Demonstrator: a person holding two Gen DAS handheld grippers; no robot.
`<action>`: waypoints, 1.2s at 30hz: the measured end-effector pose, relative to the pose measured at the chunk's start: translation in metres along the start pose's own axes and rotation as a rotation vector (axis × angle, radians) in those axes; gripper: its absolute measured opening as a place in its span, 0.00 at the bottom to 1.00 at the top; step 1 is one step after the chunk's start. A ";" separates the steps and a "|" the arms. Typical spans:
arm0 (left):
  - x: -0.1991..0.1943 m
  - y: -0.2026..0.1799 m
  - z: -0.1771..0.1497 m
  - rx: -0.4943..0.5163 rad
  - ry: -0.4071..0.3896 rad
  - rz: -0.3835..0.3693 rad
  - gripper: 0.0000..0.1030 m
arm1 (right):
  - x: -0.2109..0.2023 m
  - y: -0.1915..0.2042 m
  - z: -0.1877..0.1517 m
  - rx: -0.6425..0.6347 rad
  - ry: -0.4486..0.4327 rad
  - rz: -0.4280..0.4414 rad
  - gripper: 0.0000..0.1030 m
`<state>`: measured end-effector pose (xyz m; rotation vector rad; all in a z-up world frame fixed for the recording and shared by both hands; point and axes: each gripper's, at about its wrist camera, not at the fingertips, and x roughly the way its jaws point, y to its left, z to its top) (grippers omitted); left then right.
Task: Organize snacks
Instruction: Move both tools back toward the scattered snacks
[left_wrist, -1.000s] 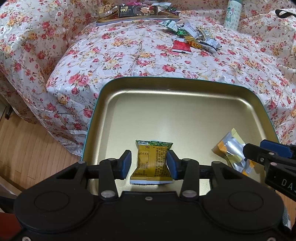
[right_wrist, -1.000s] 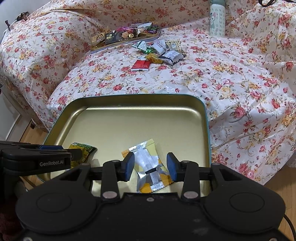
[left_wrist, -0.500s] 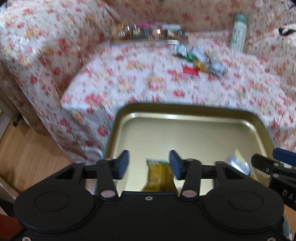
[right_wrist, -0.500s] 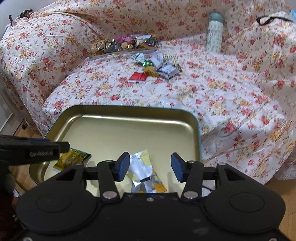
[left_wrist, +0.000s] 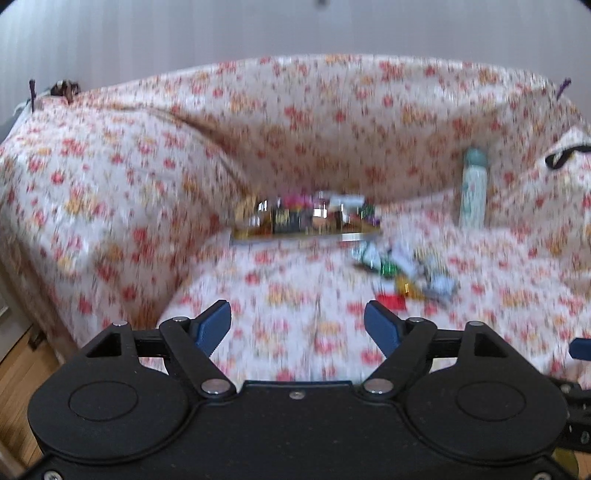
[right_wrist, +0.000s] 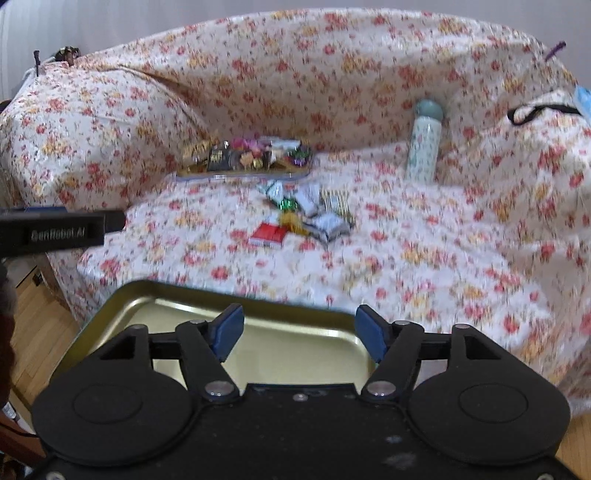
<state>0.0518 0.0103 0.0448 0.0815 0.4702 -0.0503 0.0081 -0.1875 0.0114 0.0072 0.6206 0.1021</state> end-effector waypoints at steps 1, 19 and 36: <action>0.004 0.001 0.005 0.003 -0.017 0.006 0.79 | 0.002 -0.001 0.004 -0.007 -0.010 -0.002 0.74; 0.131 -0.016 0.027 0.061 0.190 -0.018 0.80 | 0.115 -0.040 0.055 -0.080 0.031 -0.085 0.78; 0.201 -0.034 0.035 0.051 0.244 -0.018 0.80 | 0.199 -0.076 0.082 0.073 0.110 -0.087 0.78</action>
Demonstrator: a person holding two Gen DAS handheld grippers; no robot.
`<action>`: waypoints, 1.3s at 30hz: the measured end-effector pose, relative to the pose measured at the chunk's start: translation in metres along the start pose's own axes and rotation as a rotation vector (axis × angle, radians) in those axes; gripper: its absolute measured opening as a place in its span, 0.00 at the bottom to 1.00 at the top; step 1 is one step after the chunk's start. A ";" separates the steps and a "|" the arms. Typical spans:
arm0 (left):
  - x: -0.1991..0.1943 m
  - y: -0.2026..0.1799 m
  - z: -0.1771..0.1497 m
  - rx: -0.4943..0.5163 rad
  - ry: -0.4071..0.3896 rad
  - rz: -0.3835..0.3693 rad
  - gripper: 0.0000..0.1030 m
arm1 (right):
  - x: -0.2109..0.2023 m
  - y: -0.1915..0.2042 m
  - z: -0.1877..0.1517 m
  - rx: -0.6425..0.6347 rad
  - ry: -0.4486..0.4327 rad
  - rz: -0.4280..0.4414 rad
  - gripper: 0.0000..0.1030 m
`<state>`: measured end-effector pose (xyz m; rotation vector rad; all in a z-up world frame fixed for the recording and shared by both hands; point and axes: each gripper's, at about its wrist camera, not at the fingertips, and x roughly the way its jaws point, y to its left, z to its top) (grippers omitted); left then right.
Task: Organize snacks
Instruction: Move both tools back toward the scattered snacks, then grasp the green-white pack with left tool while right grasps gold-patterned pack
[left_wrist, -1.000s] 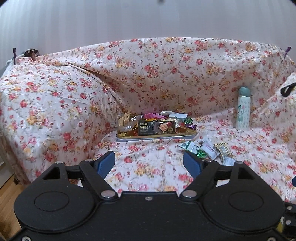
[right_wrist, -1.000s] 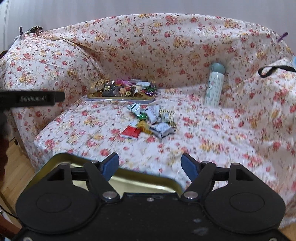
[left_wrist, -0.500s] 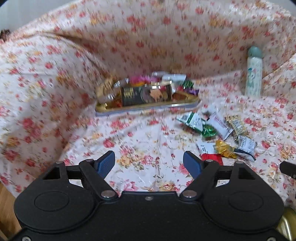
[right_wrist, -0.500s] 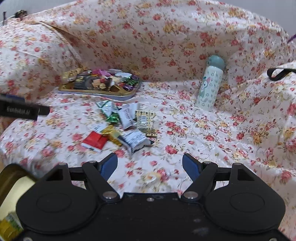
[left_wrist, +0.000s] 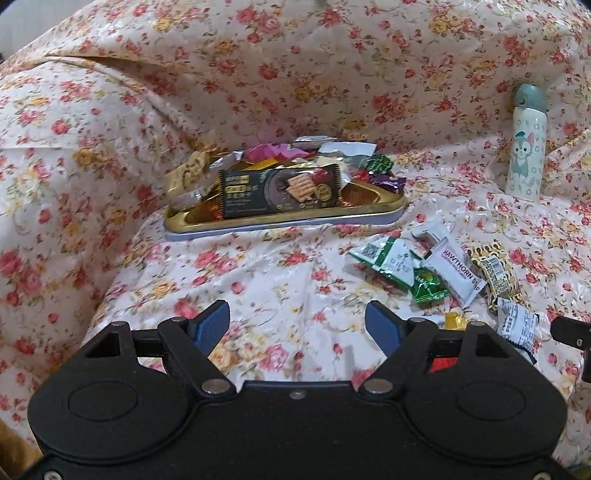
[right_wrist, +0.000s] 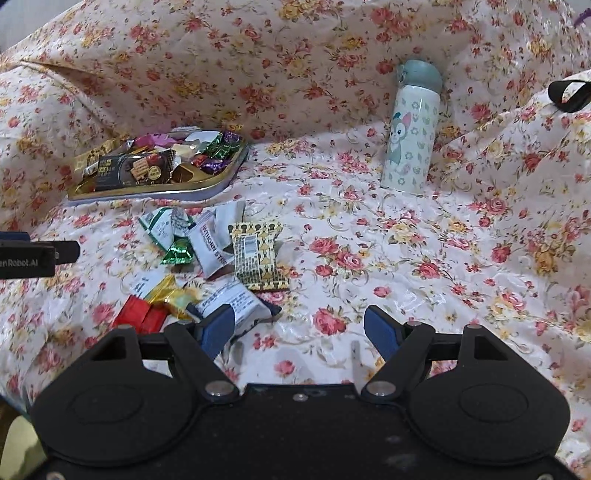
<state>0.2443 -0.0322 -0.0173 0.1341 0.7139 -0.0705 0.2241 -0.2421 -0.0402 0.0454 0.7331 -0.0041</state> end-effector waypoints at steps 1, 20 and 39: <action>0.003 -0.001 0.000 0.002 -0.001 -0.009 0.80 | 0.001 0.000 0.000 0.001 -0.006 0.006 0.78; 0.044 -0.016 0.006 0.094 -0.075 -0.161 0.79 | 0.038 0.001 0.013 -0.033 -0.098 0.060 0.78; 0.073 -0.032 0.014 0.139 -0.125 -0.196 0.79 | 0.070 0.009 0.009 -0.154 -0.155 0.067 0.78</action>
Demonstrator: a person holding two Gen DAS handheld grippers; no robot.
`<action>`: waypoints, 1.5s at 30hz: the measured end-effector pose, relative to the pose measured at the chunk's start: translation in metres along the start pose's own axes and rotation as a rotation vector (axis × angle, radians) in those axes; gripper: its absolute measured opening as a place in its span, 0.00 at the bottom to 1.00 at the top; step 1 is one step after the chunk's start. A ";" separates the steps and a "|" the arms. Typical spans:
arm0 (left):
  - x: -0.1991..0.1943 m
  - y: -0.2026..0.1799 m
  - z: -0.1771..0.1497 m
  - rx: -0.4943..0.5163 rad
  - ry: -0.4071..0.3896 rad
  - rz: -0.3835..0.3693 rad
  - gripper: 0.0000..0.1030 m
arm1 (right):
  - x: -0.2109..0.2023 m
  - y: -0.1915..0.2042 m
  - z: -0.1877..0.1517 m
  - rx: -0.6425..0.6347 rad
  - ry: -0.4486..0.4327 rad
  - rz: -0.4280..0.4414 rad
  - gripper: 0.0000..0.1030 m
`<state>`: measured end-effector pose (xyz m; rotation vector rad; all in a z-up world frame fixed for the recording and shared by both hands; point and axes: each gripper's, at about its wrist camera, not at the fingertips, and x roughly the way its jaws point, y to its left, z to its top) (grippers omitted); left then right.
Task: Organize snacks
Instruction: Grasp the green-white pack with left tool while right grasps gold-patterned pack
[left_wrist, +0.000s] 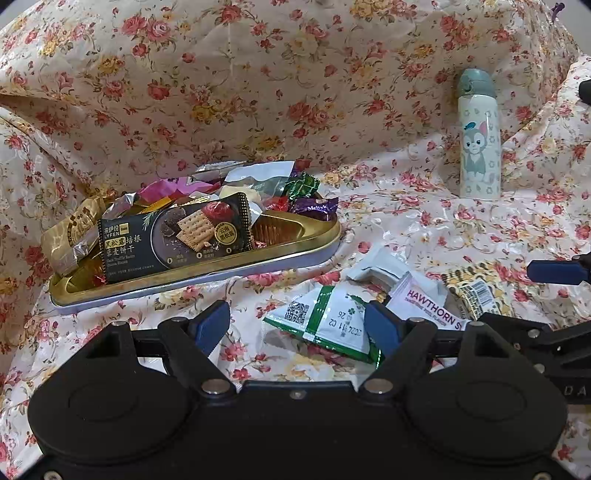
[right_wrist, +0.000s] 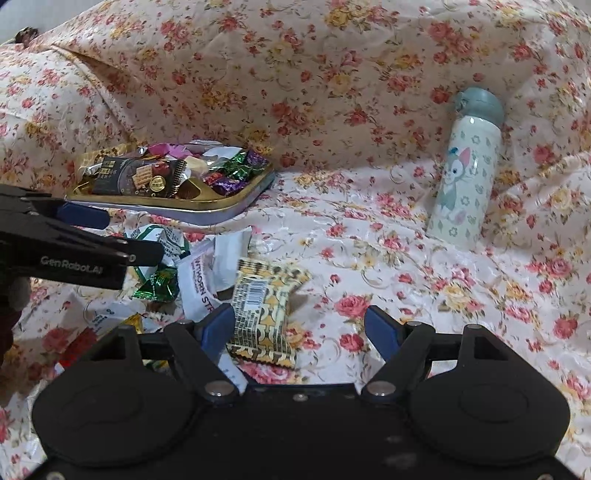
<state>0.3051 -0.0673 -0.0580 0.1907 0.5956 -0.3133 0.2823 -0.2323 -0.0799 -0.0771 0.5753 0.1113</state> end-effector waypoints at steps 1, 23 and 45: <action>0.001 0.000 0.000 0.003 -0.001 0.001 0.79 | 0.001 0.000 0.000 -0.005 -0.003 0.006 0.78; 0.021 0.038 -0.007 -0.224 0.032 0.049 0.81 | 0.017 -0.015 -0.002 0.147 0.057 0.002 0.77; 0.018 0.031 -0.012 -0.182 -0.005 0.021 0.49 | 0.015 -0.012 -0.002 0.109 0.054 -0.032 0.47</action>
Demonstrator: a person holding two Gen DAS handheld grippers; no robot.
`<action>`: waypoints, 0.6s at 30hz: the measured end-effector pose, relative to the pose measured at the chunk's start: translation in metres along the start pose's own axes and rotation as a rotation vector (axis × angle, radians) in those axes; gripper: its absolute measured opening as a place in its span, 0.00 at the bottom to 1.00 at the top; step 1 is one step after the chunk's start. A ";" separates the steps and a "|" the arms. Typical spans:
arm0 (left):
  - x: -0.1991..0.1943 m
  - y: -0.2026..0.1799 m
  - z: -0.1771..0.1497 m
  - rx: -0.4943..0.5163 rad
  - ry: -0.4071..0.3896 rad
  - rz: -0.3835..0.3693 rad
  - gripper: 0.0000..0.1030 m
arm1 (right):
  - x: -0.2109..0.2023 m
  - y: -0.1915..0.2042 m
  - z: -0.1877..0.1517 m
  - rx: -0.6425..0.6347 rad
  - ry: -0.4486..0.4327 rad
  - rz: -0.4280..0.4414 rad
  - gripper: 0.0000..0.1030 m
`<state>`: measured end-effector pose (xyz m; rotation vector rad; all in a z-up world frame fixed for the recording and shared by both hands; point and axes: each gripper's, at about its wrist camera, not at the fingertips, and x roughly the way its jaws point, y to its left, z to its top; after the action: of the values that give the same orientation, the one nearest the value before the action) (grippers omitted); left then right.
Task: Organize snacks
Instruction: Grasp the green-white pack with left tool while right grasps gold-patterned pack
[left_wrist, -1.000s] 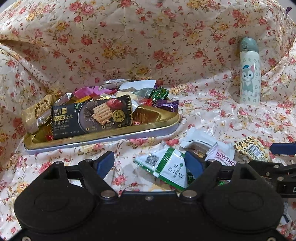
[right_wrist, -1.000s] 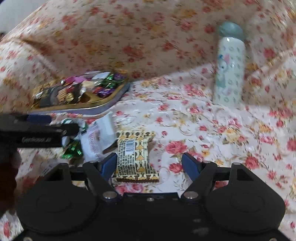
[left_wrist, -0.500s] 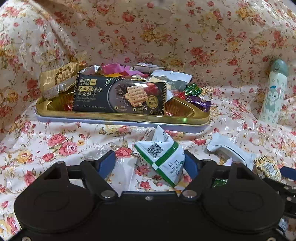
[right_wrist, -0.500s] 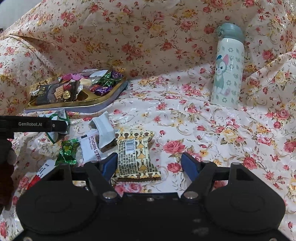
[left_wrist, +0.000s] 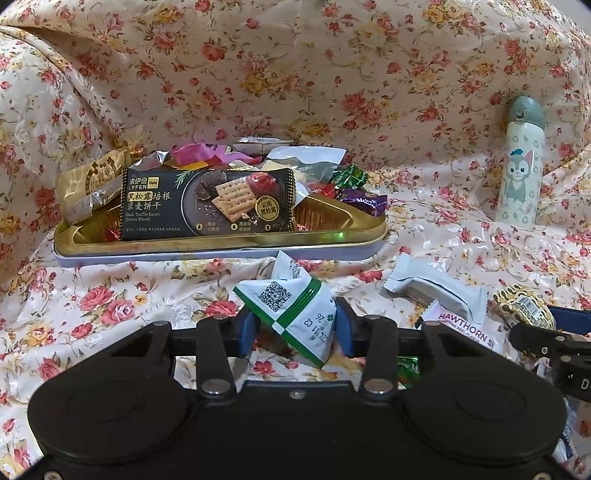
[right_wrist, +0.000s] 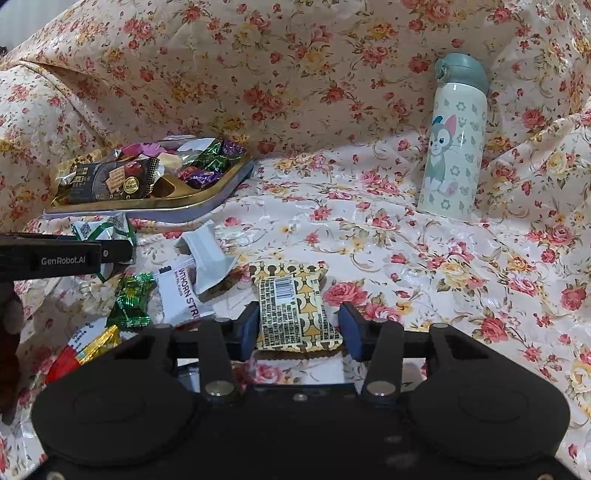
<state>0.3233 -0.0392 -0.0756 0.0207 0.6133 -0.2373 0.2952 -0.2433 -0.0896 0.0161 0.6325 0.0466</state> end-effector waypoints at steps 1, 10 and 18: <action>0.000 0.001 0.000 -0.004 0.001 -0.002 0.49 | 0.000 0.000 0.000 -0.002 0.000 0.000 0.47; 0.003 -0.001 0.001 0.005 0.019 0.011 0.54 | 0.001 0.001 0.000 -0.018 0.003 -0.004 0.47; 0.005 0.003 0.004 -0.019 0.031 -0.006 0.55 | 0.001 0.001 0.000 -0.027 0.004 -0.009 0.49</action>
<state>0.3300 -0.0375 -0.0757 0.0038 0.6469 -0.2375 0.2962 -0.2419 -0.0902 -0.0131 0.6358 0.0462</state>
